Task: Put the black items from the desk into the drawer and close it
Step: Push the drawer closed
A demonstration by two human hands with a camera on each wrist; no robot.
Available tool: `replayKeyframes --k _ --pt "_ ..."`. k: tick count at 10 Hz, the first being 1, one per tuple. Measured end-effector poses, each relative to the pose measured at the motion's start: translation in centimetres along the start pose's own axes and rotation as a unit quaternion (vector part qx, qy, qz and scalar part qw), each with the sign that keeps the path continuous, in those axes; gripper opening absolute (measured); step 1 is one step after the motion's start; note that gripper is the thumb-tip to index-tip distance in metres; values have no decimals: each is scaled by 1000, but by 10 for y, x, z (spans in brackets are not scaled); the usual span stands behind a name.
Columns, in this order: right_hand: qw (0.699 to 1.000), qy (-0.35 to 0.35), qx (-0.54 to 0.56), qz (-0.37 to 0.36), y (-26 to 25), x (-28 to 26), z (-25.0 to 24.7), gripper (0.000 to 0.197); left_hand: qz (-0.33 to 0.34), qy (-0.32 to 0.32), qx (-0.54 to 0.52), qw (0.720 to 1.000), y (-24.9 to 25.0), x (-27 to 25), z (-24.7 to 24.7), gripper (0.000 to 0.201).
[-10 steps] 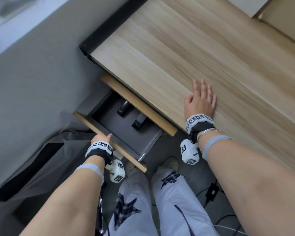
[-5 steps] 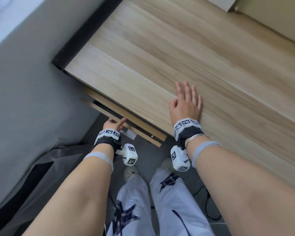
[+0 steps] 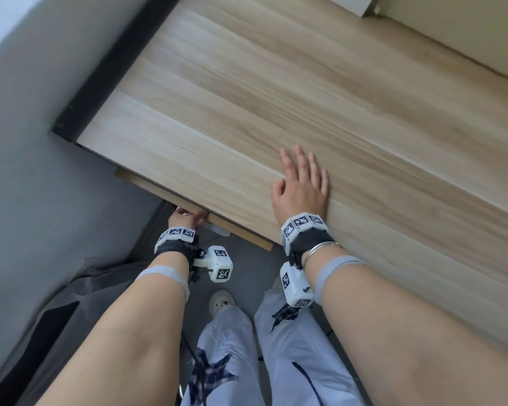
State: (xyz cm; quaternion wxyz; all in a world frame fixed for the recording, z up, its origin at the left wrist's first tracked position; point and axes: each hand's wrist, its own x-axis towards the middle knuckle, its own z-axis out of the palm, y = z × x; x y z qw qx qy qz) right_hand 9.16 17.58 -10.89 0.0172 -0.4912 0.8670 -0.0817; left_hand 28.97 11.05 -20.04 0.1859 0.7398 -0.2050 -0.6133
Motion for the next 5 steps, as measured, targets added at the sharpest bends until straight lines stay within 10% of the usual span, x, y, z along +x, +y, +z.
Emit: replayKeyframes --k 2,5 --pt "1000 12 8 -2 0 0 -1 60 15 2 120 993 6 4 -7 21" --pt "998 -54 40 1 -1 1 -13 59 90 1 407 909 44 -47 -38 56"
